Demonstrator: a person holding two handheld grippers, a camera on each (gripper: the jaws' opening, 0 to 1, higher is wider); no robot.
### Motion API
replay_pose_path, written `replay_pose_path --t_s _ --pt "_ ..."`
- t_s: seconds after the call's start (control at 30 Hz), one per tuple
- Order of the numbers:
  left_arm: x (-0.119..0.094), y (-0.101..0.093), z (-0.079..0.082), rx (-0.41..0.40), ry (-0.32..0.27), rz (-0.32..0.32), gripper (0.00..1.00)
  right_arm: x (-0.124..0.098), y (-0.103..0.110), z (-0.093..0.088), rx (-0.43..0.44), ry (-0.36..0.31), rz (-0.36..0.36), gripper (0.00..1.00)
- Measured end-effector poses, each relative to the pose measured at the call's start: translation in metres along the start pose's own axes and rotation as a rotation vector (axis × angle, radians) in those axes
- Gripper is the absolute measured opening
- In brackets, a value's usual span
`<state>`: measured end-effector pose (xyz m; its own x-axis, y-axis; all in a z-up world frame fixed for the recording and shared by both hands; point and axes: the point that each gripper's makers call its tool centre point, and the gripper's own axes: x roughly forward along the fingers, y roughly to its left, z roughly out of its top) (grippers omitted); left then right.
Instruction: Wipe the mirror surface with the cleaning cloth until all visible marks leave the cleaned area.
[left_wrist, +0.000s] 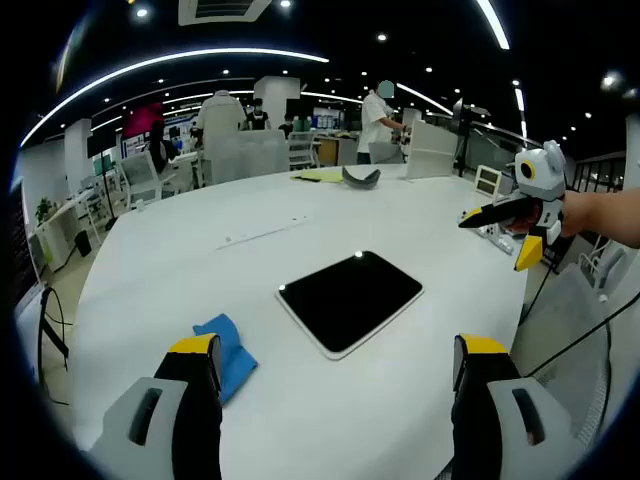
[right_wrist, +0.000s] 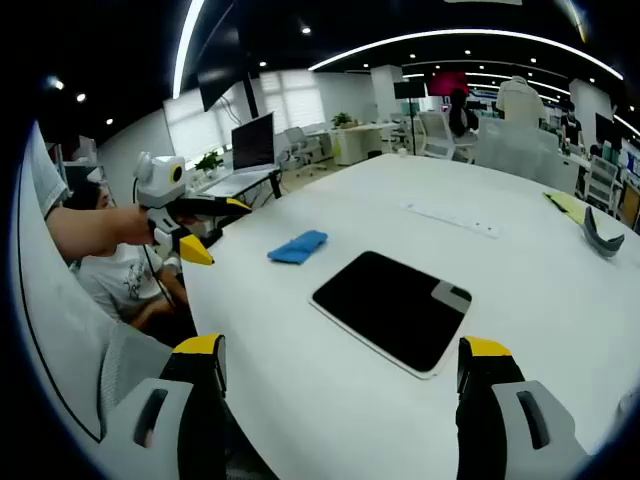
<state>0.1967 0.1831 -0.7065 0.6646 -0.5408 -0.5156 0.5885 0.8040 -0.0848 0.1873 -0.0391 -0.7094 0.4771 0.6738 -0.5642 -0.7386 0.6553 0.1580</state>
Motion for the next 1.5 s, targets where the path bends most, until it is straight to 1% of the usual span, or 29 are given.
replay_pose_path --t_s 0.1,0.2,0.4,0.73,0.87,1.37,1.43,1.5 --pt "0.0001 0.0 -0.0008 0.004 0.004 0.001 0.97 -0.0007 -0.0002 0.0004 -0.001 -0.004 0.0 0.96" --pt "0.0001 0.0002 -0.0012 0.001 0.004 0.0 0.97 -0.001 -0.0021 -0.0021 -0.005 0.006 -0.005 0.96" --pt "-0.0001 0.0027 -0.0023 0.001 0.007 0.003 0.97 -0.001 -0.0034 -0.0009 -0.002 0.003 -0.007 0.96" --pt "-0.0005 0.0005 -0.0001 -0.005 -0.001 0.0 0.96 -0.0006 -0.0024 0.003 -0.007 -0.004 -0.003 0.96" --pt "0.0 0.0 -0.0016 -0.001 0.005 -0.001 0.96 -0.0006 -0.0037 0.0036 -0.005 -0.005 -0.006 0.96" --pt "-0.0022 0.0 0.0009 -0.001 -0.002 0.004 0.96 0.0008 -0.001 0.0017 -0.015 0.002 -0.004 0.95" --pt "-0.0024 -0.0009 0.003 -0.011 -0.016 0.001 0.97 -0.0001 0.0001 0.0036 -0.011 -0.008 -0.003 0.95" --pt "-0.0021 -0.0007 0.0024 -0.011 -0.014 0.001 0.97 -0.0003 -0.0008 0.0039 -0.009 -0.009 -0.005 0.95"
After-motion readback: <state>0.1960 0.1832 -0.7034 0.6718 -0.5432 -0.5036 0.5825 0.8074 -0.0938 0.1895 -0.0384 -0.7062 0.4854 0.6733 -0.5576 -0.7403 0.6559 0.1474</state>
